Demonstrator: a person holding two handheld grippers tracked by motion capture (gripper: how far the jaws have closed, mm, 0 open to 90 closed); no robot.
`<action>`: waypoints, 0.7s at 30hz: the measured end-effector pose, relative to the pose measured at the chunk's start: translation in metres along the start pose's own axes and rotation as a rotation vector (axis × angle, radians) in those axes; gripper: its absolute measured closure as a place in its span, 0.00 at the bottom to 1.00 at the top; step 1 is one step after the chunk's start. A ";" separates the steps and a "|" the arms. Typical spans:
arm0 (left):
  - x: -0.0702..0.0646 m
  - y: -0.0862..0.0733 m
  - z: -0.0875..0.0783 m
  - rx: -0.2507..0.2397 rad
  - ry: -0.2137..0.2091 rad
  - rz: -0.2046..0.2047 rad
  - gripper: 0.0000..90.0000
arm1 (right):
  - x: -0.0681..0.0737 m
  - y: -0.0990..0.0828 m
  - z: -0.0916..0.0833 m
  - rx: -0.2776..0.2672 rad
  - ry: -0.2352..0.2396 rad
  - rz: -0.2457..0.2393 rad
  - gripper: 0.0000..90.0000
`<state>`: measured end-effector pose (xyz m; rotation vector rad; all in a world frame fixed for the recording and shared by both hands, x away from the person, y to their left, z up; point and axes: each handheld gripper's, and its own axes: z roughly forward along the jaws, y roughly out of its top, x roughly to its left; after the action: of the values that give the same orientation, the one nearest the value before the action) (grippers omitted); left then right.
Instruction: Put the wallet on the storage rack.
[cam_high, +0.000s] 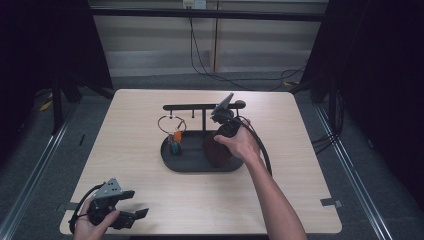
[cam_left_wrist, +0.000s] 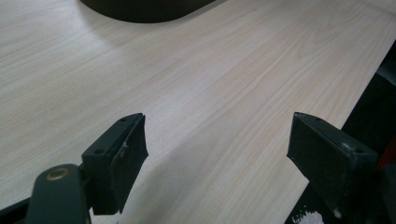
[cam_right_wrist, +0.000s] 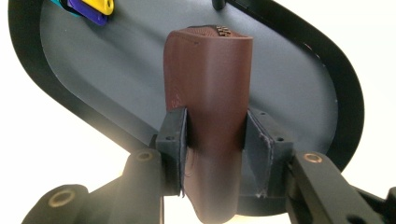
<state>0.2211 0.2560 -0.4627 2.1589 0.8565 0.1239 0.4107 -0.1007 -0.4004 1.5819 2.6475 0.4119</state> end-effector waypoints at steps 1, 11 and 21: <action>0.000 0.000 0.000 0.000 0.000 0.000 0.21 | -0.001 0.000 0.000 -0.004 -0.006 0.001 0.60; 0.000 0.000 0.001 -0.001 -0.002 -0.002 0.22 | -0.004 -0.001 0.001 -0.011 0.006 0.007 0.40; 0.001 0.001 0.002 0.001 -0.001 -0.003 0.21 | -0.005 -0.004 -0.006 -0.044 0.042 0.016 0.23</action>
<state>0.2227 0.2548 -0.4632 2.1583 0.8591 0.1204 0.4085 -0.1081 -0.3964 1.6005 2.6380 0.5062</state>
